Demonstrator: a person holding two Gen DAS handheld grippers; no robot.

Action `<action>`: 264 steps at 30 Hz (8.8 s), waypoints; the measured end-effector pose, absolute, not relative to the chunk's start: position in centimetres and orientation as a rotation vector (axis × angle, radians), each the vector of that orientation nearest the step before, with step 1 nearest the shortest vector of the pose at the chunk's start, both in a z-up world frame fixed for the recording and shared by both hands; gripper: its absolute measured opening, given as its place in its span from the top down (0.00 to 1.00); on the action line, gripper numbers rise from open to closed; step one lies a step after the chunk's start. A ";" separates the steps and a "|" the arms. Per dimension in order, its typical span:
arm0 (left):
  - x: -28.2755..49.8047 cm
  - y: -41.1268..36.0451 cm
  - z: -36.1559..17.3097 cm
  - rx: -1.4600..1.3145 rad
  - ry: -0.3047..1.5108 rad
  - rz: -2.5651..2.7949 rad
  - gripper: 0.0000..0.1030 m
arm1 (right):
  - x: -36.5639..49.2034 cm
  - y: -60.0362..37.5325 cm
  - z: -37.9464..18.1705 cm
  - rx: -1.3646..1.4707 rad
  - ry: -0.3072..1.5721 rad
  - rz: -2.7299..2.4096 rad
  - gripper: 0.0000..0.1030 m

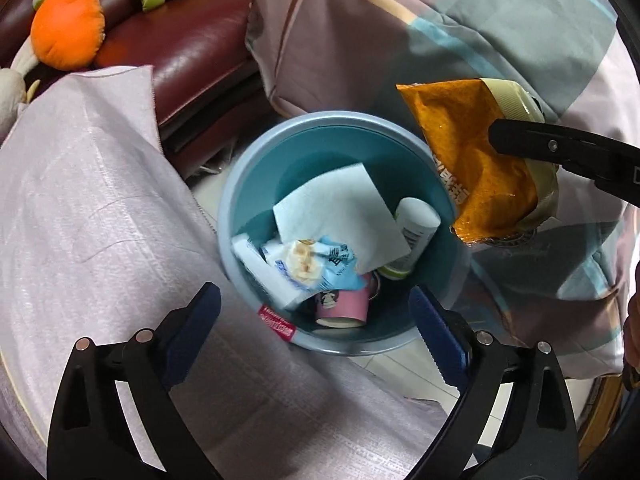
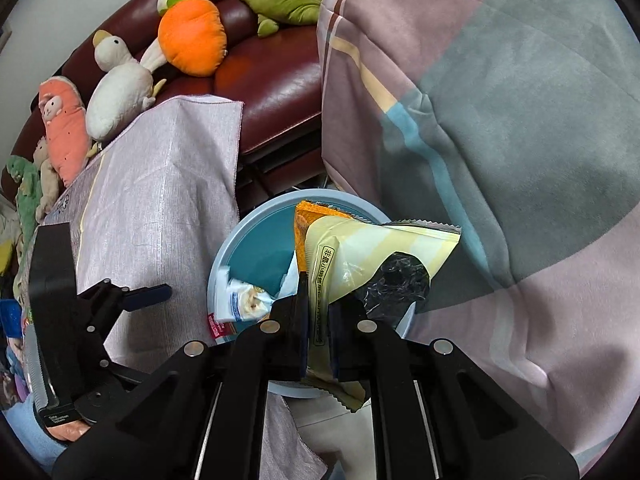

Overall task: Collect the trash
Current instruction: 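Carry both wrappers over the teal bin and open both tools to drop them, then move both open tools back toward the remaining trash on the table, then grasp the orange Ovaltine packet with the left tool while the right tool grasps a white lid, then carry the packet and lid over the teal bin and open both tools, then move both open tools back to the table toward the green snack packet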

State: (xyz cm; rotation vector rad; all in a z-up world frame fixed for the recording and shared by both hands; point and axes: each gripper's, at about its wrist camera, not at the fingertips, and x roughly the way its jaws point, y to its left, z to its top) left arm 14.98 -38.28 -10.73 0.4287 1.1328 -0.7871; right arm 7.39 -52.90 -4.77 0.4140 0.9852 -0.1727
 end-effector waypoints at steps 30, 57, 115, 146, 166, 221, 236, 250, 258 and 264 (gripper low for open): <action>16.9 -28.4 -8.1 0.277 1.108 -0.632 0.04 | 10.6 -48.5 -4.5 0.346 1.045 -0.167 0.28; 14.7 -4.1 -4.8 0.060 1.029 -0.375 0.04 | 12.2 -27.1 1.7 0.102 1.044 0.023 0.24; 16.0 28.9 -8.6 -0.329 0.986 0.031 0.57 | 19.8 7.4 -6.6 -0.153 1.222 0.479 0.39; 13.2 0.9 -3.3 -0.046 0.983 -0.418 0.59 | 12.6 -21.3 -1.2 0.100 1.064 0.158 0.39; 14.0 -26.4 -5.2 0.213 1.072 -0.744 0.59 | 6.0 -46.4 -2.2 0.360 0.974 -0.171 0.39; 17.7 -35.4 -7.3 0.249 1.072 -0.744 0.10 | 9.6 -51.6 -5.3 0.383 1.051 -0.207 0.38; 21.2 -28.1 -6.7 0.125 1.085 -0.647 0.06 | 13.4 -49.3 -7.5 0.394 1.124 -0.176 0.28; 19.9 -22.6 -5.8 0.074 1.062 -0.641 0.06 | 12.7 -45.3 -4.0 0.312 1.109 -0.194 0.27; 19.3 -16.7 -4.6 0.006 1.030 -0.583 0.06 | 13.5 -39.3 -1.6 0.221 1.097 -0.146 0.25; 19.0 -10.0 -4.7 -0.078 1.028 -0.505 0.06 | 15.0 -33.1 -0.7 0.130 1.111 -0.073 0.25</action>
